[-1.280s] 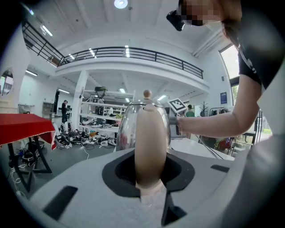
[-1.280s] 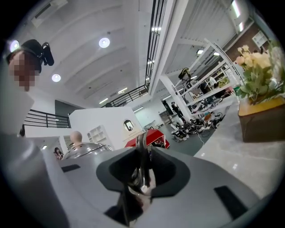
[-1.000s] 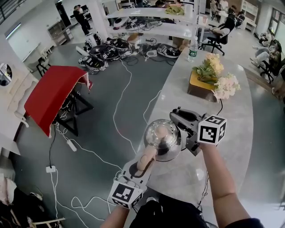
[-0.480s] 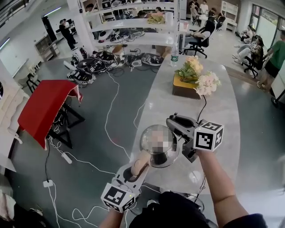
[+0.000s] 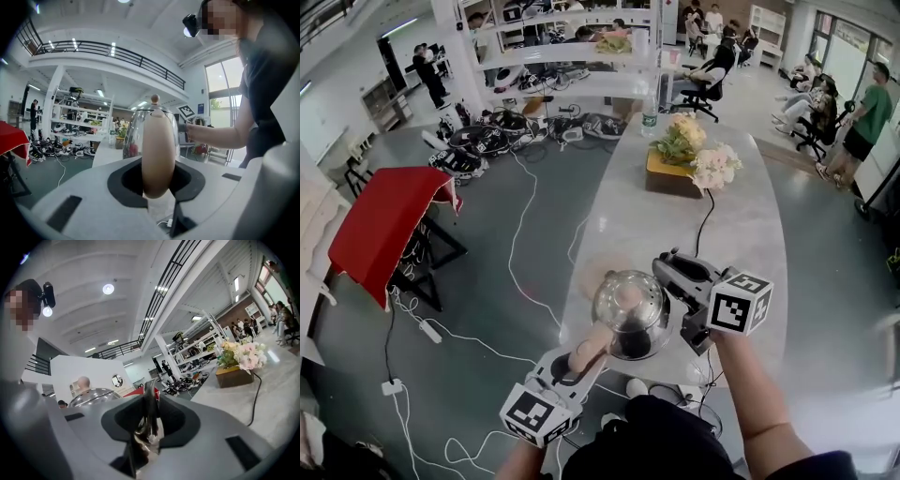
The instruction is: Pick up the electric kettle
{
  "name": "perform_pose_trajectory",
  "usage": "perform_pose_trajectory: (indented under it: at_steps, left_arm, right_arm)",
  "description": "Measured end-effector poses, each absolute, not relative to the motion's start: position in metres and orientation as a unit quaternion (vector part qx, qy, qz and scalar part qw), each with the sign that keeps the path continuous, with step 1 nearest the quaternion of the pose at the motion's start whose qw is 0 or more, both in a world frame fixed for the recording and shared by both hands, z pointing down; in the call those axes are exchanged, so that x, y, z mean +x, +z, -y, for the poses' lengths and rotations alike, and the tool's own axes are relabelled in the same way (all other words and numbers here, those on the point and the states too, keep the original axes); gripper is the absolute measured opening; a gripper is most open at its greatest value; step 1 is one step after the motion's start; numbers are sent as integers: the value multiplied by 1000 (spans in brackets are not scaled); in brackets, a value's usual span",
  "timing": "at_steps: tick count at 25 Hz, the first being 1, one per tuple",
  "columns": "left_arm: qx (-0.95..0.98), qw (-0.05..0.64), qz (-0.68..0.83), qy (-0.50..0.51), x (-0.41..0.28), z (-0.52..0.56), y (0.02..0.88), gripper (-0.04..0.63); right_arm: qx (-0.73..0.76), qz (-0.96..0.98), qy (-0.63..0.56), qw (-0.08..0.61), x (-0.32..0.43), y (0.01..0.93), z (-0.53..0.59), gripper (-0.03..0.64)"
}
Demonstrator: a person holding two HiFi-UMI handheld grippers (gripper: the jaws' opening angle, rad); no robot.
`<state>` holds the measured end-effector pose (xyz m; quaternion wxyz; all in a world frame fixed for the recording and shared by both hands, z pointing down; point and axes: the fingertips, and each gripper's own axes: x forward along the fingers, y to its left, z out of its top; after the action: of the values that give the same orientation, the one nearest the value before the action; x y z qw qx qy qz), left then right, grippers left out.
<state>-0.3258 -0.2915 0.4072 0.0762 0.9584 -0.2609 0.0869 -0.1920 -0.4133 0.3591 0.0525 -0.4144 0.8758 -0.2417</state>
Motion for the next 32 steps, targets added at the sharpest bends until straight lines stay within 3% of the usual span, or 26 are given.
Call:
perform_pose_trajectory:
  at_steps: [32]
  left_arm:
    - [973, 88, 188, 100, -336, 195, 413, 83]
  right_arm:
    - [-478, -840, -242, 86, -186, 367, 298, 87]
